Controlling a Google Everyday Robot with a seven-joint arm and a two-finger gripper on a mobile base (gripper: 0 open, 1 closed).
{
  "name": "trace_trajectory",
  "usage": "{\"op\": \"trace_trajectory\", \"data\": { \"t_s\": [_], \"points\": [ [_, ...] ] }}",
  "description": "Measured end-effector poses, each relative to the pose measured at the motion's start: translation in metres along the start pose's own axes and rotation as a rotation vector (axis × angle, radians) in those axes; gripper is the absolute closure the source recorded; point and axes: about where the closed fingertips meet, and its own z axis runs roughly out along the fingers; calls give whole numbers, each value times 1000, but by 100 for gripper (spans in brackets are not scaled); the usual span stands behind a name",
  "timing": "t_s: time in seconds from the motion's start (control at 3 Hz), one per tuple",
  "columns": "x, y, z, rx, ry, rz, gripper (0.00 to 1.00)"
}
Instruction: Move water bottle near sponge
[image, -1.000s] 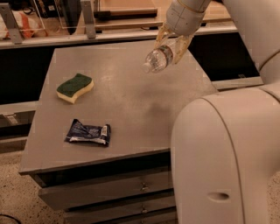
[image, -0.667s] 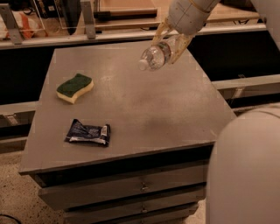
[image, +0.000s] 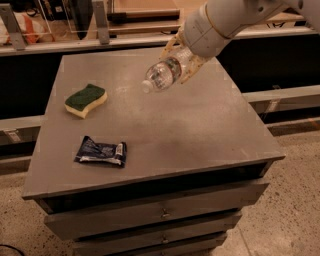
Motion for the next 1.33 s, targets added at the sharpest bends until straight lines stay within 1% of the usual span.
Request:
{"op": "trace_trajectory", "data": {
  "t_s": [0.33,0.67,1.0,1.33],
  "points": [
    [-9,10,32,28,15,-17,100],
    [-14,7,53,54,-4,-19,100],
    [-21,-6,61,89,-37,-32,100],
    [-21,-6,61,89,-37,-32,100]
  ]
}}
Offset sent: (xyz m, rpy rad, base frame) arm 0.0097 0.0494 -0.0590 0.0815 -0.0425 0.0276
